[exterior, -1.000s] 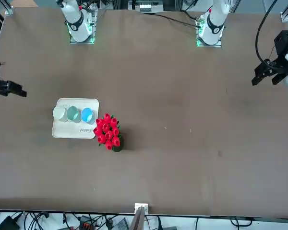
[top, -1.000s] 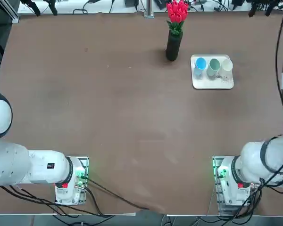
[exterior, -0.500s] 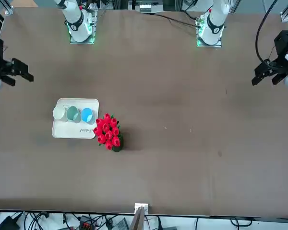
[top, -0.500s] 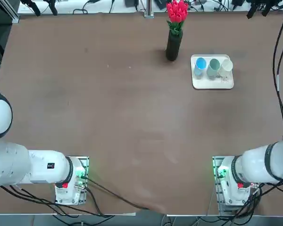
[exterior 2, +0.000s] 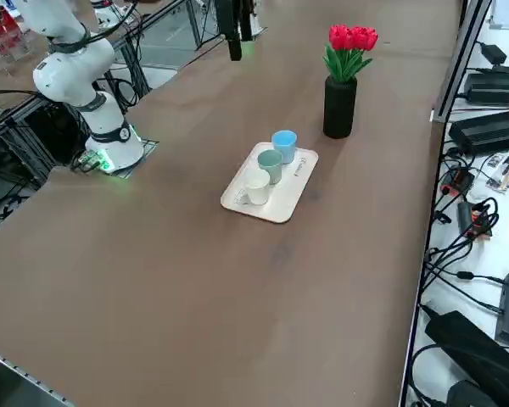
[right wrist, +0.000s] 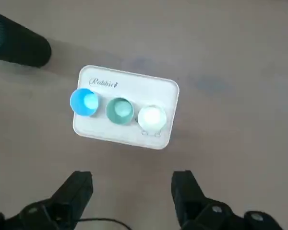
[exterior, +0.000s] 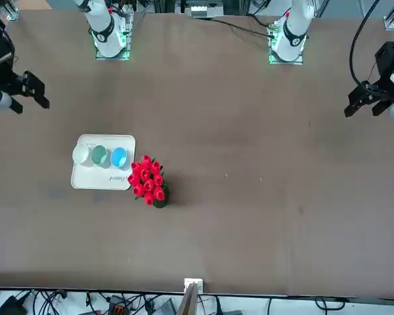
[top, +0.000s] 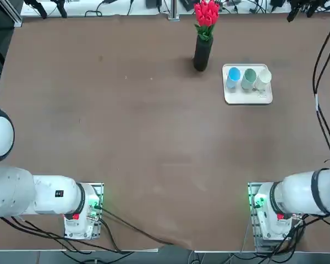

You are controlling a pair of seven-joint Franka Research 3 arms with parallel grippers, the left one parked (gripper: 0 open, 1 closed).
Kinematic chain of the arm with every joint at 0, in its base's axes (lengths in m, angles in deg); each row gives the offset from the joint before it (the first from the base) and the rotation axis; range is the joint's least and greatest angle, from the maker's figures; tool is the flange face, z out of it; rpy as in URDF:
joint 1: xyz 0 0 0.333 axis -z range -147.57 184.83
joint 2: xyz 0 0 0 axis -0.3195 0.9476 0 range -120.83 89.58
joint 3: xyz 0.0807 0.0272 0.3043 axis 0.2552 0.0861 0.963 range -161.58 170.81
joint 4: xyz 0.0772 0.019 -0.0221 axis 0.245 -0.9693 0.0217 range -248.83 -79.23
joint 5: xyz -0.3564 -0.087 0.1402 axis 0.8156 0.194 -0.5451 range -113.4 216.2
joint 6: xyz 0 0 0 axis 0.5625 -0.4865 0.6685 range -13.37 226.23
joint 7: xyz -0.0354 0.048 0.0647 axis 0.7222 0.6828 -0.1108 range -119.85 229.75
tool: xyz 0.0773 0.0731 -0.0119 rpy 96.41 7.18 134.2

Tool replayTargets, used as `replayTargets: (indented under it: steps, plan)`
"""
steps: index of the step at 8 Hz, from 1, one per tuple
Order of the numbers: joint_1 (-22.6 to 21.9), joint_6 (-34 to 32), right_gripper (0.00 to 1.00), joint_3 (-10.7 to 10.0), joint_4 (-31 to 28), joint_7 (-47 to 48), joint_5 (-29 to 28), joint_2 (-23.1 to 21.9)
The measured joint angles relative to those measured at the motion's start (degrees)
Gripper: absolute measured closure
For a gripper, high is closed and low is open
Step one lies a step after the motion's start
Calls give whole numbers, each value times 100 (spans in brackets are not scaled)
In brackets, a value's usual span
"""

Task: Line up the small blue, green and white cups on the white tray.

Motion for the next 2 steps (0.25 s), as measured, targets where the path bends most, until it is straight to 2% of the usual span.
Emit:
replayTargets:
  steps: [2]
  plan:
    - [31,-78,0,0,-1,1,3,-55]
